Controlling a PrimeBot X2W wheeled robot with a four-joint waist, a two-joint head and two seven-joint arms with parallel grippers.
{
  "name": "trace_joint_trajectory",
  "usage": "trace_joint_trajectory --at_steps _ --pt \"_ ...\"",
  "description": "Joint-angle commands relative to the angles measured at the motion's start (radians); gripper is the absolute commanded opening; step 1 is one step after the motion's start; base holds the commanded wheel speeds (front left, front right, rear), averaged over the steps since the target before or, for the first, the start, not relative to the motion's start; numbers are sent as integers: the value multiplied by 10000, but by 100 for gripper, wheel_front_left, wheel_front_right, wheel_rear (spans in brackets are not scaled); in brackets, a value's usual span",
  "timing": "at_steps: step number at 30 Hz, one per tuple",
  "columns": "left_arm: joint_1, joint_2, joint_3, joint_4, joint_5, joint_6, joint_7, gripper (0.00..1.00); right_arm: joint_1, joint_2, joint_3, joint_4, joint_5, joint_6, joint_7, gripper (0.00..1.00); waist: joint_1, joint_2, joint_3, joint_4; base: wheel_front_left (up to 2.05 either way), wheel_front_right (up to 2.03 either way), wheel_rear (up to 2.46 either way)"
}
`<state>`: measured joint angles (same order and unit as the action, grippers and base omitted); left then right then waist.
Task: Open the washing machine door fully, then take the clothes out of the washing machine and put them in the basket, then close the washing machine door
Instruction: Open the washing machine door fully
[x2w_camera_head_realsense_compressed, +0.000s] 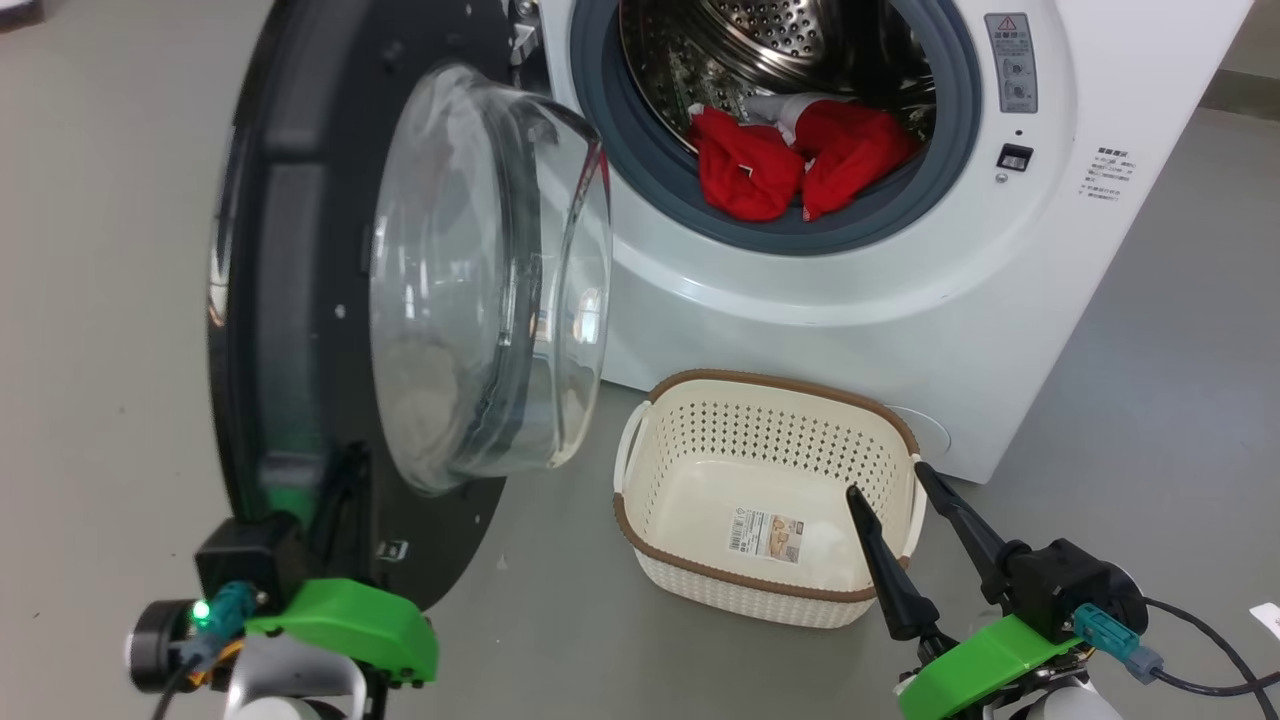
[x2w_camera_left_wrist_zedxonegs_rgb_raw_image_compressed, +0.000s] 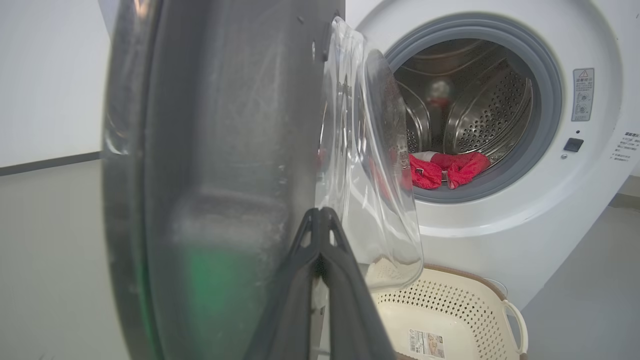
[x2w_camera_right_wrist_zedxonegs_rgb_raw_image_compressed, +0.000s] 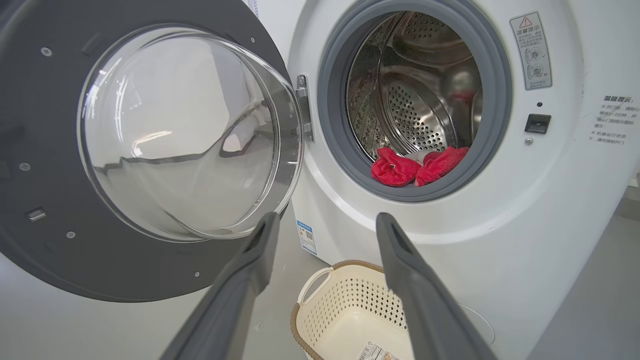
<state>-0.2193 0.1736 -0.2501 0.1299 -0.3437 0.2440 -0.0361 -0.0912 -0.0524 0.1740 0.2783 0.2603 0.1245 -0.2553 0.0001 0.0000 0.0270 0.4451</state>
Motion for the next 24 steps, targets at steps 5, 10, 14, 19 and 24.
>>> trace_joint_trajectory --at_steps 5,10,14,19,24 --pt "-318 557 1063 325 -293 232 -455 0 -404 22 210 -136 -27 62 -65 100 -1 0 168 -226 0 0 0" --pt "-482 672 1308 736 -382 258 -751 0 -482 22 193 -102 -65 62 -65 100 -1 0 255 -345 0 0 0" --pt "-586 872 1525 1100 -204 590 -953 0 -515 22 200 -107 -95 62 -65 100 -1 0 315 -446 0 0 0" --pt "-720 1122 1928 1456 -288 777 -1210 0 -536 22 148 -131 -131 62 -41 100 -1 0 391 -521 0 0 0" --pt "-966 1479 2242 1740 -401 758 -1313 0 -527 22 124 -210 -168 62 43 100 -1 0 471 -515 0 0 0"
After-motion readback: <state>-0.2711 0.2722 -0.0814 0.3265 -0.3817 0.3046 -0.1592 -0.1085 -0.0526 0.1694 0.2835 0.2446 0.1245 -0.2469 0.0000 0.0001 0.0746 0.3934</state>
